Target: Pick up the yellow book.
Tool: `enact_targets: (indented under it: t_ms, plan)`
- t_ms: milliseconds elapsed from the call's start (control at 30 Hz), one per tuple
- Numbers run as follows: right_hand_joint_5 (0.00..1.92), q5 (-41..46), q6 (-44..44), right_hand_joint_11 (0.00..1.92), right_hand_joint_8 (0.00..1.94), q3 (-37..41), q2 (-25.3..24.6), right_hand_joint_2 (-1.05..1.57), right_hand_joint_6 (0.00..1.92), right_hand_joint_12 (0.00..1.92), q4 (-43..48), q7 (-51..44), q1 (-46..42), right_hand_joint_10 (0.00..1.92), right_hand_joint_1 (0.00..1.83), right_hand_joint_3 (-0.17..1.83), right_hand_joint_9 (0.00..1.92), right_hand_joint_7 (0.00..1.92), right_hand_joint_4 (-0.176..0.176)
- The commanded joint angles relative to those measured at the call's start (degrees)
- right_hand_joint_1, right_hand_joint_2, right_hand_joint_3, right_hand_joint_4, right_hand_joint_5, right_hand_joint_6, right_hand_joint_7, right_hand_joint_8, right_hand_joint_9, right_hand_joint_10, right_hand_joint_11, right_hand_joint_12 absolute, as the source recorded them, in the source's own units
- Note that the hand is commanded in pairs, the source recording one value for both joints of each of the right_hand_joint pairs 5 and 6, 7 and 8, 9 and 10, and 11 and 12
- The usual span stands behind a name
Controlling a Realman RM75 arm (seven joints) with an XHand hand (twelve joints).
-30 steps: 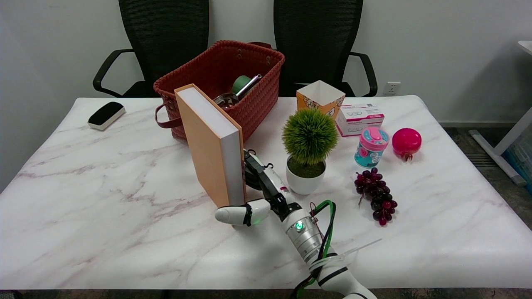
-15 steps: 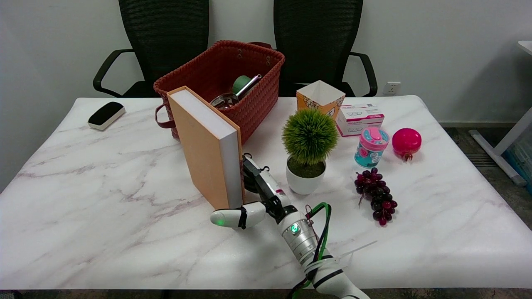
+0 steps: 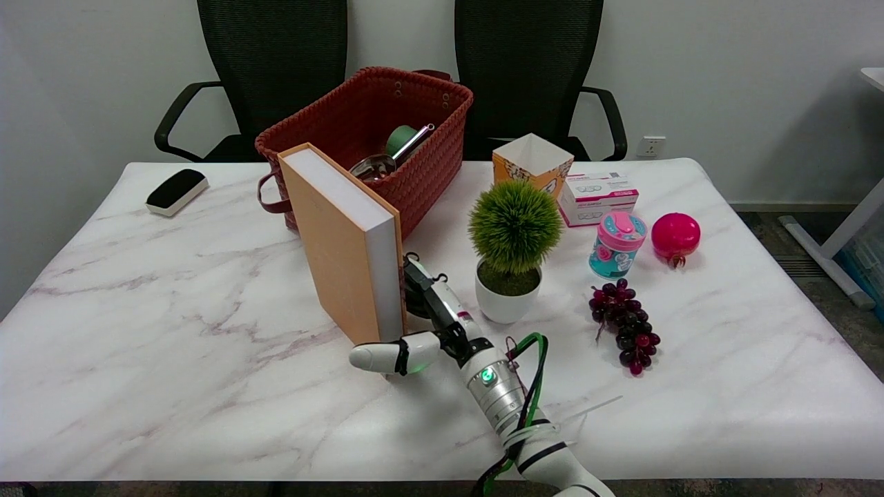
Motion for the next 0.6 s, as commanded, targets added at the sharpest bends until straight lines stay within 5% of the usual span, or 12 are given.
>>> enact_targets:
  t_ms: [33,600]
  plan:
    - [0.19,0.1,-0.1,0.61,0.54,0.2,-0.3,-0.02,0.19,0.61,-2.2,-0.3,3.2,0.60,0.92,0.42,0.60,0.54,0.000]
    - [0.19,0.1,-1.8,0.61,0.55,-0.3,-1.5,0.00,0.19,0.61,-2.6,-0.8,4.7,0.62,0.92,0.44,0.62,0.55,0.000]
